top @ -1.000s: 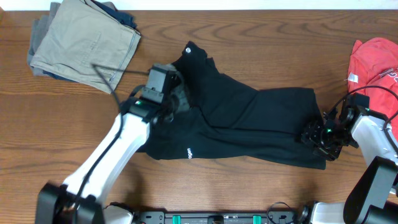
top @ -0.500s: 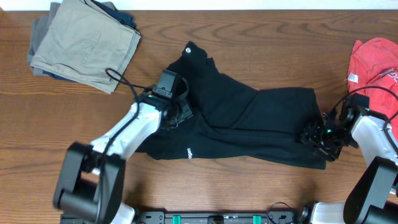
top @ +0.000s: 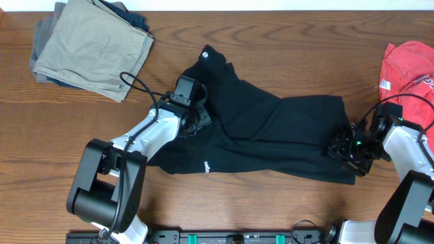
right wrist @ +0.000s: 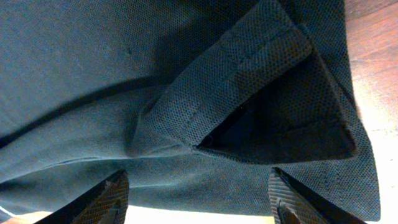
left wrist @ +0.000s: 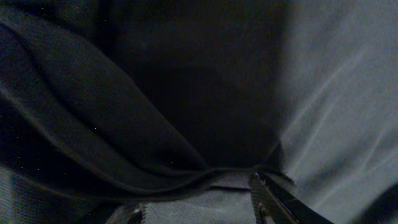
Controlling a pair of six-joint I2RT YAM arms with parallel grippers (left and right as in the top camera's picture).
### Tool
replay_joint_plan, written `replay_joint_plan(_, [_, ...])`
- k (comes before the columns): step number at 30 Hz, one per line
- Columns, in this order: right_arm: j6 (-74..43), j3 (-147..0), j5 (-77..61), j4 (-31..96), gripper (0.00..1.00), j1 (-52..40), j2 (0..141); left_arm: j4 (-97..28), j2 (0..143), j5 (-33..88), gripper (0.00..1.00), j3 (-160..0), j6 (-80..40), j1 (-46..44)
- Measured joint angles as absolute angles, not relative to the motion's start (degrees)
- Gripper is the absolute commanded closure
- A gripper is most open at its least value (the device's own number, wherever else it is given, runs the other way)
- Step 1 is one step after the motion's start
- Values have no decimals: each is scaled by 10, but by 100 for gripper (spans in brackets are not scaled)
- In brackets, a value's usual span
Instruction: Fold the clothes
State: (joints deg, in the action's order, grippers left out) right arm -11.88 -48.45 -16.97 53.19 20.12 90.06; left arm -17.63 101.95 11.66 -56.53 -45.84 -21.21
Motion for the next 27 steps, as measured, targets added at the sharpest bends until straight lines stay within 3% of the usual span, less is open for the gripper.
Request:
replay_joint_plan(13, [-119,-484,-170,533,30,201,901,-110,1042,70,45,-566,-401,-212])
replay_joint_plan(19, [-118,-484,-170,535,30,201,901,-114,1020,68,28,-566,-352,-212])
replay_joint_plan(27, [-118,-483,-177,535,30,201,901,-227,869,61,23,-578,-303,-207])
